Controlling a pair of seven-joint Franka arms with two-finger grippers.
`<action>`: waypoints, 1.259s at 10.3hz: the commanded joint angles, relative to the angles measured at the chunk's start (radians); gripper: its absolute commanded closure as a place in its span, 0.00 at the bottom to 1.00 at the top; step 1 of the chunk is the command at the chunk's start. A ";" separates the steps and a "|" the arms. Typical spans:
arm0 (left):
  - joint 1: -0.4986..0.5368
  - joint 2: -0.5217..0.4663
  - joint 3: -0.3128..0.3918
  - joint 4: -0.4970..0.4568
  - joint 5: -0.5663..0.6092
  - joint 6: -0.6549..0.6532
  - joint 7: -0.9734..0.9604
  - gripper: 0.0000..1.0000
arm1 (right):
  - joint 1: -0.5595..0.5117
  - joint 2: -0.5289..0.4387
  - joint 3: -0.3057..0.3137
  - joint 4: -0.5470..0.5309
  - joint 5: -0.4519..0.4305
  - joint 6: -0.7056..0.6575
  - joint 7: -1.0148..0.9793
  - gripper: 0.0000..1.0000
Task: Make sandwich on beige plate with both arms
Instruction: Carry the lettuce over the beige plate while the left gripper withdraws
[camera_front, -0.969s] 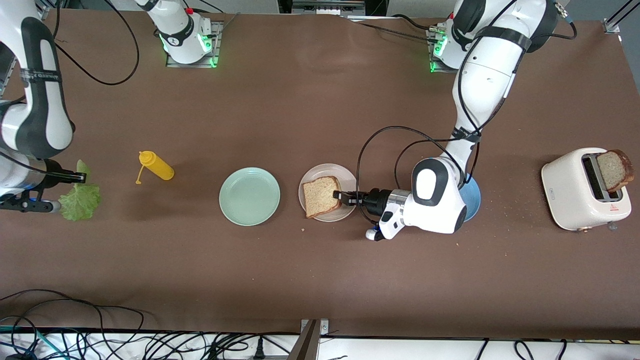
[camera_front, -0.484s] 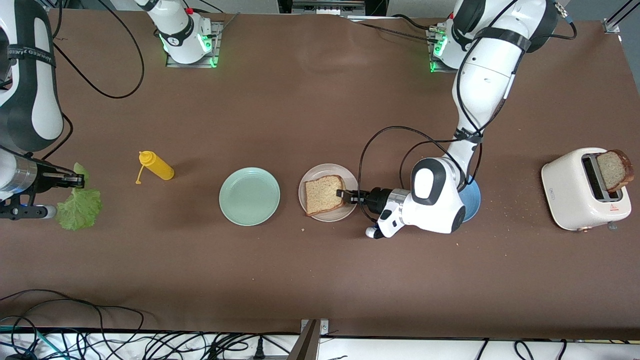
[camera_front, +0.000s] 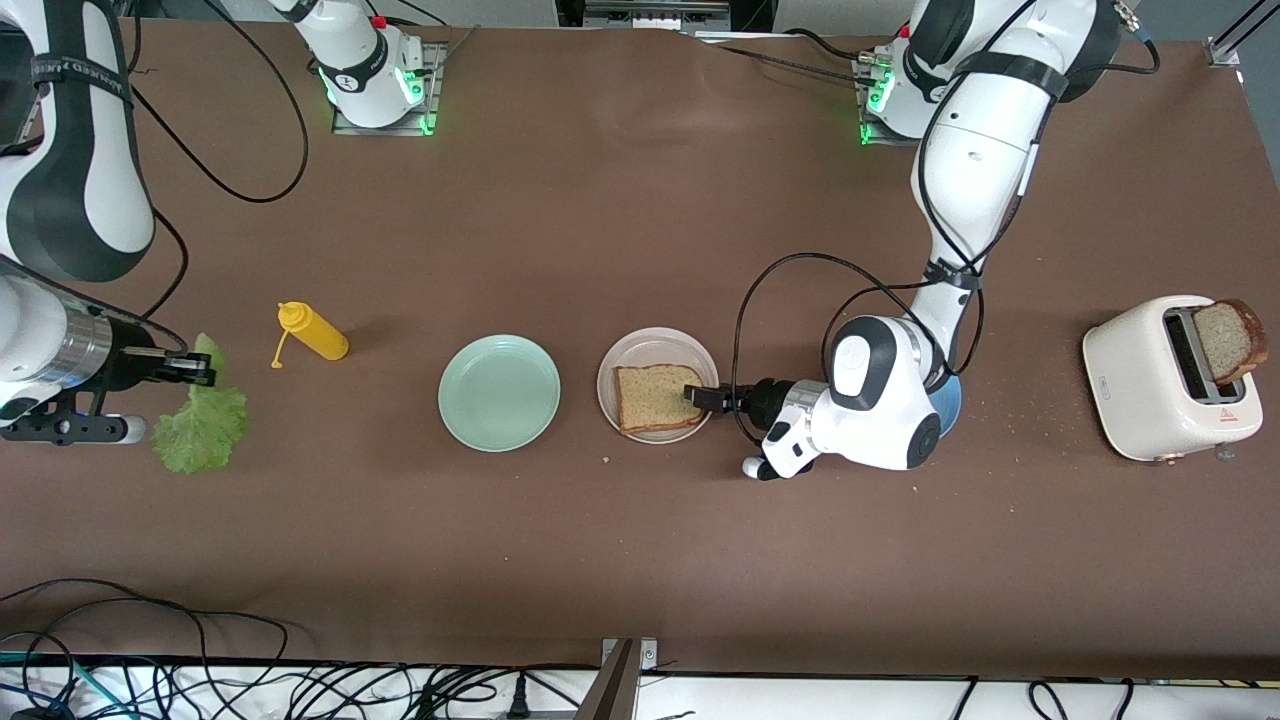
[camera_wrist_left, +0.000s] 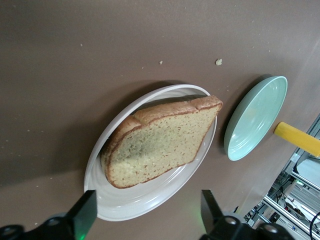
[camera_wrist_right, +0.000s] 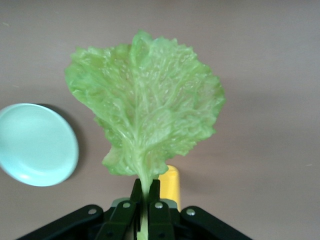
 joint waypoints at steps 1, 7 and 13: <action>0.007 -0.043 0.030 -0.015 0.036 0.002 -0.027 0.00 | -0.009 -0.010 0.115 0.009 0.028 -0.023 0.200 1.00; 0.045 -0.154 0.237 -0.006 0.202 -0.159 -0.042 0.00 | 0.207 0.074 0.215 0.015 0.019 0.285 0.745 1.00; 0.189 -0.316 0.291 -0.006 0.633 -0.260 -0.032 0.00 | 0.446 0.301 0.215 0.018 0.024 0.756 1.248 1.00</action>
